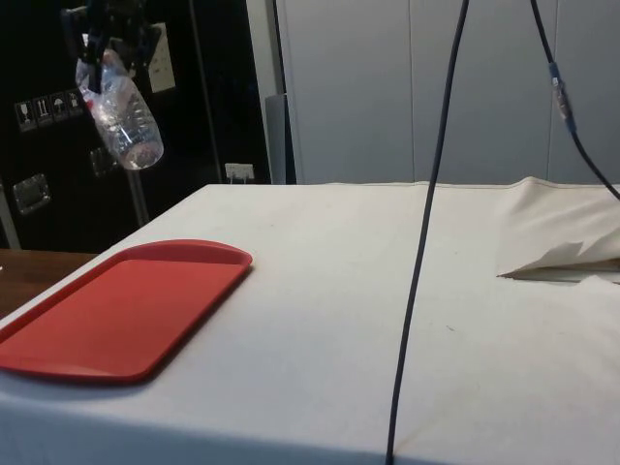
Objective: Place the bottle upright on the tray.
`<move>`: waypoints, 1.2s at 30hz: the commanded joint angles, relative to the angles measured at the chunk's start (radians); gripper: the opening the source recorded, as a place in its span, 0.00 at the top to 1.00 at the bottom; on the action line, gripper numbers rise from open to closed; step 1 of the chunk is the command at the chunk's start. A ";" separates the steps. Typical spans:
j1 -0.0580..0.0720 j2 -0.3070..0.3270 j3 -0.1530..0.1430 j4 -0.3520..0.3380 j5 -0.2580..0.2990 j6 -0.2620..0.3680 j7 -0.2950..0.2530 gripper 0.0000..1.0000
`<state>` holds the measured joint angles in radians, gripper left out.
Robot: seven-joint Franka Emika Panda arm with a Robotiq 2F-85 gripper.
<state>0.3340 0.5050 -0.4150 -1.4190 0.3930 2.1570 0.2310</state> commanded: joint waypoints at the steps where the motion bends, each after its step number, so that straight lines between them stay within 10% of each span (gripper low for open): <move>1: 0.012 -0.020 -0.002 -0.030 -0.007 0.030 0.002 0.65; 36: 0.012 -0.042 0.071 -0.126 -0.300 0.304 0.108 0.65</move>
<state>0.3340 0.4710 -0.3330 -1.5300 0.1010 2.4390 0.3300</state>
